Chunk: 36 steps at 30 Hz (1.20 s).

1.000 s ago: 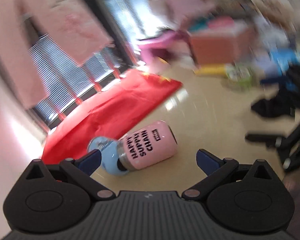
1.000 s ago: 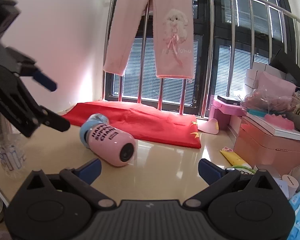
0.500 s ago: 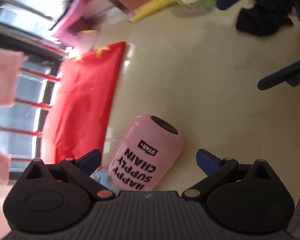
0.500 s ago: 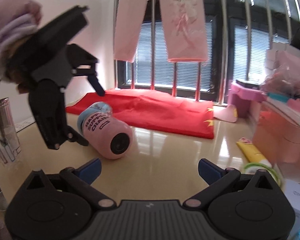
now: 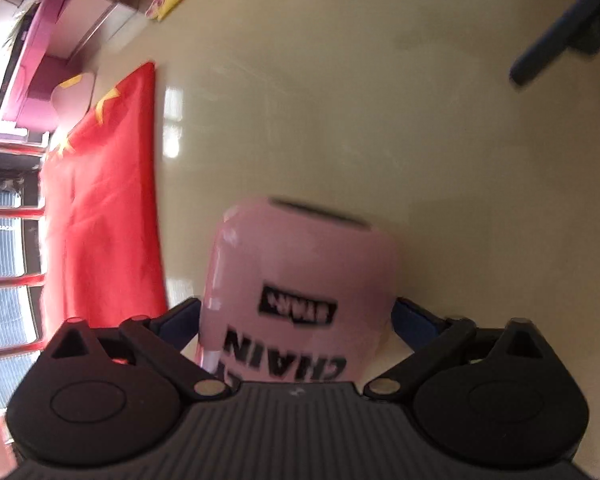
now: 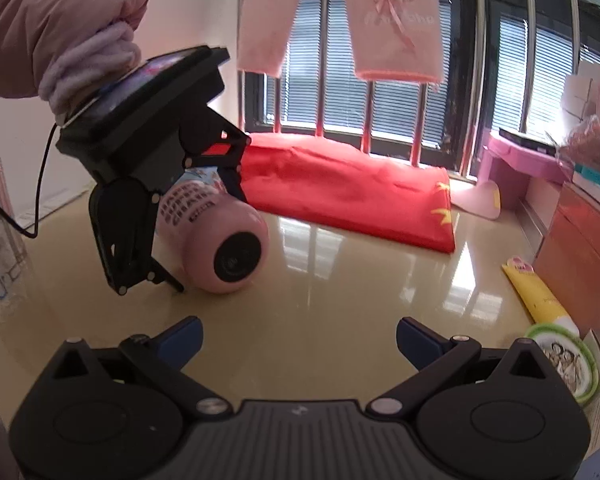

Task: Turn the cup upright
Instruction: 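Close the right gripper around the pink tumbler's body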

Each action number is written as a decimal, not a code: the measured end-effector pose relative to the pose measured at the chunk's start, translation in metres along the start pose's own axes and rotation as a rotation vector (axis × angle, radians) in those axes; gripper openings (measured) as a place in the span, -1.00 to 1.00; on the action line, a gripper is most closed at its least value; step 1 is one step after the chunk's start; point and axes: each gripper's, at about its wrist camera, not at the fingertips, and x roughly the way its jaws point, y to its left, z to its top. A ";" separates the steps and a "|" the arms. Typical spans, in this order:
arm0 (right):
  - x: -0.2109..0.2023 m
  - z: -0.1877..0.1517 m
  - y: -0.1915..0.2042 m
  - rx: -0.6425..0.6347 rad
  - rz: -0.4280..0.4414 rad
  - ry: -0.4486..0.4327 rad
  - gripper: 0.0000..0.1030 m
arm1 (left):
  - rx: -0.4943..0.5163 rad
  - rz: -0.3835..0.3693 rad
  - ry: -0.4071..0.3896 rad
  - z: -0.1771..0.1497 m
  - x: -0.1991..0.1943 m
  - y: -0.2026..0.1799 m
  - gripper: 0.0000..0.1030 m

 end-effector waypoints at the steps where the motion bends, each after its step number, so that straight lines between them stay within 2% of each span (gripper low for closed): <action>1: -0.001 0.000 0.000 0.004 -0.008 0.003 1.00 | -0.018 -0.003 0.008 0.001 -0.001 0.004 0.76; 4: -0.010 0.002 0.000 0.013 -0.026 -0.006 1.00 | 0.045 -0.013 0.009 0.005 -0.008 -0.004 0.75; 11: -0.046 -0.003 0.003 0.053 -0.080 -0.025 1.00 | 0.149 0.006 -0.079 0.022 -0.060 -0.051 0.74; 15: -0.077 -0.011 0.008 0.073 -0.122 -0.029 1.00 | 0.198 0.015 -0.112 0.029 -0.094 -0.087 0.74; 20: -0.122 -0.024 0.022 0.097 -0.166 -0.058 1.00 | 0.231 -0.014 -0.144 0.033 -0.124 -0.142 0.75; 27: -0.161 -0.049 0.039 0.136 -0.198 -0.045 1.00 | 0.218 -0.036 -0.138 0.044 -0.109 -0.177 0.75; 31: -0.172 -0.061 0.039 0.155 -0.224 -0.025 1.00 | 0.194 -0.046 -0.117 0.047 -0.098 -0.179 0.76; 36: -0.175 -0.069 0.039 0.167 -0.241 -0.007 1.00 | 0.138 -0.059 -0.136 0.047 -0.093 -0.170 0.78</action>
